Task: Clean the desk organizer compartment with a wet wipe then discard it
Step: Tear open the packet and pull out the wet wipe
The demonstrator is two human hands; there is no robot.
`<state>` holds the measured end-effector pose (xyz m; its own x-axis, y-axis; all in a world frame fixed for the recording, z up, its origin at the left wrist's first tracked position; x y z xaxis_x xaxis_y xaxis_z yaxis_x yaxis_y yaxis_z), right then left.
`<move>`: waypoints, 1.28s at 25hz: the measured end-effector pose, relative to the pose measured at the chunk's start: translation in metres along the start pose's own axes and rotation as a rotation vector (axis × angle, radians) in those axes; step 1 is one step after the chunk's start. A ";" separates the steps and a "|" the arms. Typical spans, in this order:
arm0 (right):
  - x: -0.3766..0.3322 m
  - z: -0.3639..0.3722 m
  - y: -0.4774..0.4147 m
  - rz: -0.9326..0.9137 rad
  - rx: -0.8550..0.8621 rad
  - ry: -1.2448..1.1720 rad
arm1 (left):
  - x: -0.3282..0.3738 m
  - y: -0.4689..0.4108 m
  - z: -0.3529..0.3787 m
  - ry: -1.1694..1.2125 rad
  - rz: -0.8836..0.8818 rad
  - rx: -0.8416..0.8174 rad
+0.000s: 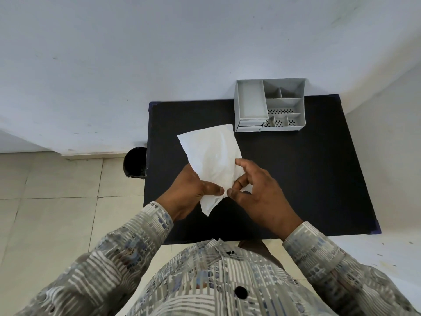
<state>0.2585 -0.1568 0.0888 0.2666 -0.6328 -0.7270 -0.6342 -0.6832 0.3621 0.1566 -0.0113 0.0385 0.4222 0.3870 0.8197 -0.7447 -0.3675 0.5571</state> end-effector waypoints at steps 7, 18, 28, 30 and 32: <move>0.008 0.011 0.000 0.030 -0.081 -0.072 | 0.001 -0.001 -0.001 -0.260 0.040 0.077; 0.006 -0.008 -0.001 -0.031 0.080 0.142 | 0.000 -0.006 -0.011 -0.074 0.033 0.062; -0.033 0.009 -0.015 -0.100 0.153 0.411 | -0.001 0.003 -0.013 -0.023 0.092 0.250; -0.032 0.011 -0.018 -0.081 0.146 0.445 | -0.001 0.004 -0.013 -0.018 0.086 0.263; -0.030 0.013 -0.021 -0.055 0.123 0.480 | 0.000 0.007 -0.011 -0.011 0.087 0.263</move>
<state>0.2543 -0.1190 0.0961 0.5873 -0.7135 -0.3821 -0.6834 -0.6901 0.2382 0.1457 -0.0044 0.0404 0.3695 0.3359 0.8664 -0.6190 -0.6064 0.4991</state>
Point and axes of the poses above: each hand's wrist, its own y-axis away from the middle knuckle, its own z-axis out of the palm, x = y × z, the point moved 8 cm from there along -y, towards the middle knuckle, and after that the axes turned 2 degrees about y, right-handed, at the moved point
